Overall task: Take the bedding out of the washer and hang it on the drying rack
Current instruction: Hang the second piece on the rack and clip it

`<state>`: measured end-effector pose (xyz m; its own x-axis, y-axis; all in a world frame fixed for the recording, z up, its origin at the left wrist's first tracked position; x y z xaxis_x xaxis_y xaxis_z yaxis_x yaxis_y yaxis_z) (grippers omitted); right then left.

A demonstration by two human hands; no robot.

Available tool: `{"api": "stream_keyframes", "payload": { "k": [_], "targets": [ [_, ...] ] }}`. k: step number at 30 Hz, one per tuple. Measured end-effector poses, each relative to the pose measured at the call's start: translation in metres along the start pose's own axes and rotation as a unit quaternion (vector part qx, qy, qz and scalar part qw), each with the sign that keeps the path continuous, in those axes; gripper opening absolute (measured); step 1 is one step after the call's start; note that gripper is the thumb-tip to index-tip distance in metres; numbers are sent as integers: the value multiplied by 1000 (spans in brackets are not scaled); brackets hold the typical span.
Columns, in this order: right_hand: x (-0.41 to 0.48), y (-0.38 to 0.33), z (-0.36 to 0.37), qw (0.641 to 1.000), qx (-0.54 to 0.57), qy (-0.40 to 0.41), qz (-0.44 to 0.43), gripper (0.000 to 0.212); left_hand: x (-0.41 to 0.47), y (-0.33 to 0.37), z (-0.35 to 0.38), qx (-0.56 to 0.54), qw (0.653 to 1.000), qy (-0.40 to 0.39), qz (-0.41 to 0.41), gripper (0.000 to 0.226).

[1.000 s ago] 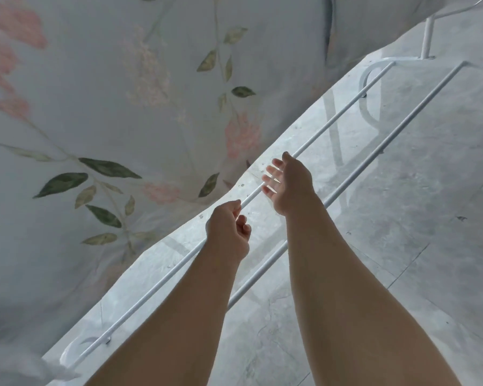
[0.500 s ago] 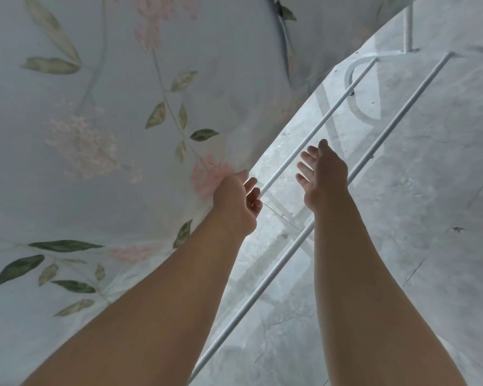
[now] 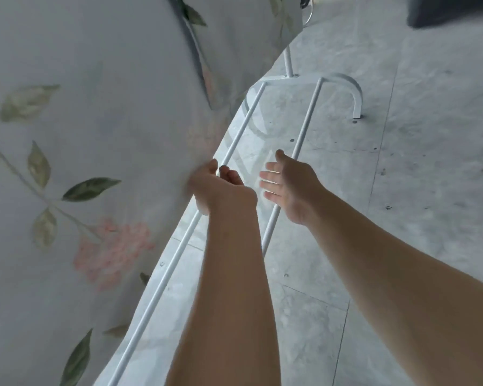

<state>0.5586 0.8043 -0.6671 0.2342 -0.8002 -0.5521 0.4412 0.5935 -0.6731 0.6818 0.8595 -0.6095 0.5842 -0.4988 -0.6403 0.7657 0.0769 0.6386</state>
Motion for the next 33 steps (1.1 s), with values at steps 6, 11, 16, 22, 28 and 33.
{"api": "stream_keyframes", "payload": {
  "k": [6, 11, 16, 22, 28, 33],
  "targets": [
    [12, -67, 0, 997, 17, 76, -15, 55, 15, -9, 71, -43, 996, -23, -75, 14],
    [55, -119, 22, 995, 85, 43, -27, 63, 33, -16, 102, -49, 998, -17, -46, 10],
    [113, -146, 77, 983, 166, -72, -27, 78, 62, -1, 103, -61, 997, -29, 24, 10],
    [146, -153, 132, 959, 245, -141, 5, 54, 91, 42, 99, -107, 985, -69, 118, 20],
    [164, -143, 152, 941, 260, -204, 74, 43, 89, 15, 90, -87, 987, -84, 101, 24],
    [159, -141, 168, 915, 285, -263, 111, 59, 81, 29, 102, -102, 980, -111, 126, 32]
  ]
}}
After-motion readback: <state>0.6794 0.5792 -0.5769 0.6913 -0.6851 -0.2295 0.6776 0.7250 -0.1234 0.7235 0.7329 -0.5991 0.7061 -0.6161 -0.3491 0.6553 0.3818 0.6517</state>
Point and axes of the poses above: each hand's wrist, its own x-axis towards the middle knuckle, its own z-axis out of the palm, y = z × x, the point moved 10 cm from there along x, towards the middle knuckle, and after that the axes turned 6 degrees about x, right-handed, at the moved point
